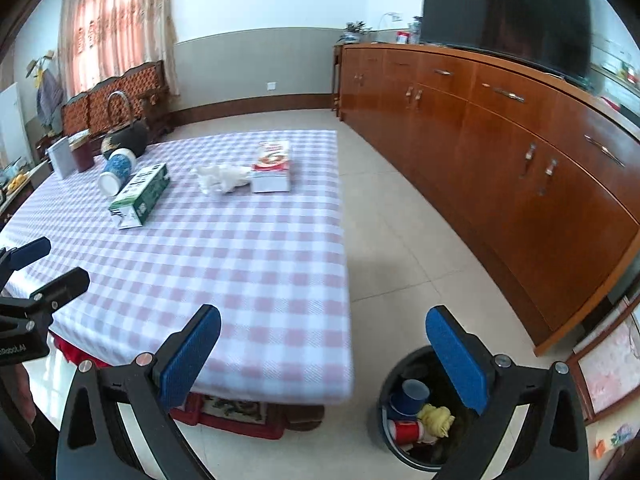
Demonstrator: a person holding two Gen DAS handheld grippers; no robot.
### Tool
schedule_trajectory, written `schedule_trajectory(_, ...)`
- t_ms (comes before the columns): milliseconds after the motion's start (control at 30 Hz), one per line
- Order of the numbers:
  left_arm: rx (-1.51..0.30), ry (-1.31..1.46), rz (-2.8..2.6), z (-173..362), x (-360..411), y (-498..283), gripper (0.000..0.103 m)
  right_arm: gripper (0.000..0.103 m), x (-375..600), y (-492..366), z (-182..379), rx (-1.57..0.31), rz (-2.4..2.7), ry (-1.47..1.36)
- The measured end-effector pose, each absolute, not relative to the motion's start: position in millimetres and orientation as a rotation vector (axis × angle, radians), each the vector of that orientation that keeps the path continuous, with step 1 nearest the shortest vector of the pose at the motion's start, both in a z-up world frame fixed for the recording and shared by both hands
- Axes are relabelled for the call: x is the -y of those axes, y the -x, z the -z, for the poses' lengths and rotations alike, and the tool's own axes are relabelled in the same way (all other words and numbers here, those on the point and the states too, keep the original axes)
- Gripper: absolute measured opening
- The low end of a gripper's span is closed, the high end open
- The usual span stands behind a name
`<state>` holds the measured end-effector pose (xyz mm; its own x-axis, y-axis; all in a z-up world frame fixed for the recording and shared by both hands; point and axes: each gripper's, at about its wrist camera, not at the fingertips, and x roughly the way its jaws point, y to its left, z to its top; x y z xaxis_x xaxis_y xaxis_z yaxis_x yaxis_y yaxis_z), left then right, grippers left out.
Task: Collect trash
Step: 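Move both tools back toward the milk carton and snack box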
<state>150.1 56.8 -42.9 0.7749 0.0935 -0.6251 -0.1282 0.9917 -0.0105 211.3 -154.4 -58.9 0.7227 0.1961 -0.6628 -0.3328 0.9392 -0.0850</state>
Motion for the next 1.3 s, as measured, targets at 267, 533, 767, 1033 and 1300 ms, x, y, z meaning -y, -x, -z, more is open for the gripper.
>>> schedule_trajectory(267,-0.663,0.080,-0.205,44,-105,-168,0.102,0.103,114,-239,56,-0.693,-0.341,0.213)
schedule_trajectory(533,-0.684,0.088,-0.234,52,-127,-199,0.101,0.103,85,-284,63,-0.712,-0.345,0.237)
schedule_trajectory(767,-0.736,0.101,-0.247,66,-138,-238,0.096,0.097,63,-333,76,-0.750,-0.360,0.265)
schedule_trajectory(1033,-0.774,0.114,-0.276,80,-150,-273,0.093,0.086,43,-397,100,-0.849,-0.371,0.272)
schedule_trajectory(1300,-0.822,0.110,-0.258,88,-153,-296,0.081,0.053,31,-425,116,-0.893,-0.402,0.264)
